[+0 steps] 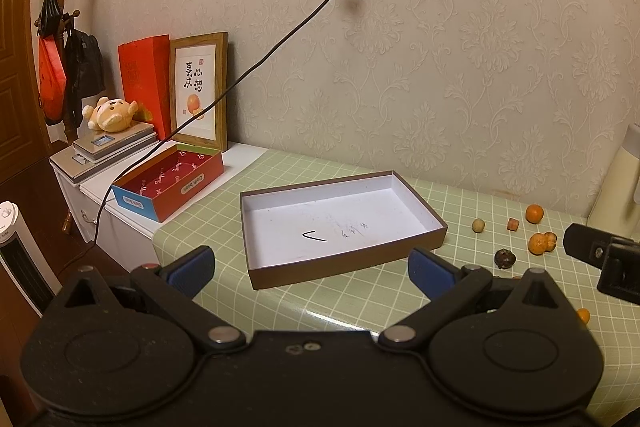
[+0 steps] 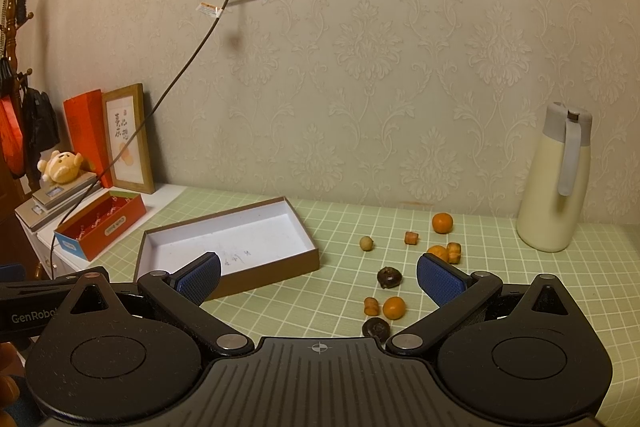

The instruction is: Organize fruits

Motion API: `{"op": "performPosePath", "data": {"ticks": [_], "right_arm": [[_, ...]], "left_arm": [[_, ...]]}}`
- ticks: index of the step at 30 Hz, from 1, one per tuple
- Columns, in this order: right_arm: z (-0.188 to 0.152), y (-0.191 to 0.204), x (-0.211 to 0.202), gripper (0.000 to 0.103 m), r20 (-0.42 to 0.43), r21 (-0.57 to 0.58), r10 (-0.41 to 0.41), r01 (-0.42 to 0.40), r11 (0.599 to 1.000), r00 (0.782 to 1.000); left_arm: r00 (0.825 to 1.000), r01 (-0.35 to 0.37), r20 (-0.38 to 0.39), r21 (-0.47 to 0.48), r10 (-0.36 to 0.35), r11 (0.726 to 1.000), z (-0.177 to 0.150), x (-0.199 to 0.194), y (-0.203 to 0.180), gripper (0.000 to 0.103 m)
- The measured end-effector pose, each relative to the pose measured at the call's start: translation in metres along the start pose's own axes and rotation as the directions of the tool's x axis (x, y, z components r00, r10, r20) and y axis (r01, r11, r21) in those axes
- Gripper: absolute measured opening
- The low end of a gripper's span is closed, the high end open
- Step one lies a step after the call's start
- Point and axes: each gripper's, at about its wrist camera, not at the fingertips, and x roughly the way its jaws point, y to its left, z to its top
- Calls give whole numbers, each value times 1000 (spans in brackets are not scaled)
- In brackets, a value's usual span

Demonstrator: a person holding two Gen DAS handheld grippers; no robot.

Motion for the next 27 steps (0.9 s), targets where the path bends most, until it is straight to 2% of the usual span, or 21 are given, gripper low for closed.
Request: {"op": "performPosePath", "data": {"ticks": [7, 17, 23, 27], "right_arm": [[1, -6, 1, 103, 1, 19, -8, 8, 1000, 1000], [-1, -29, 4, 103, -3, 55, -60, 60, 997, 998], [-5, -55, 5, 103, 1, 68, -125, 125, 990, 992], [-13, -78, 7, 103, -7, 75, -190, 190, 979, 982]], "left_arm": [[1000, 7, 1, 15, -7, 1000, 0, 2, -5, 97], [1000, 29, 3, 52, -30, 998, -3, 10, -19, 97], [998, 62, 3, 111, -62, 992, -9, 17, -39, 97], [994, 109, 7, 183, -112, 977, -17, 24, -64, 97]]}}
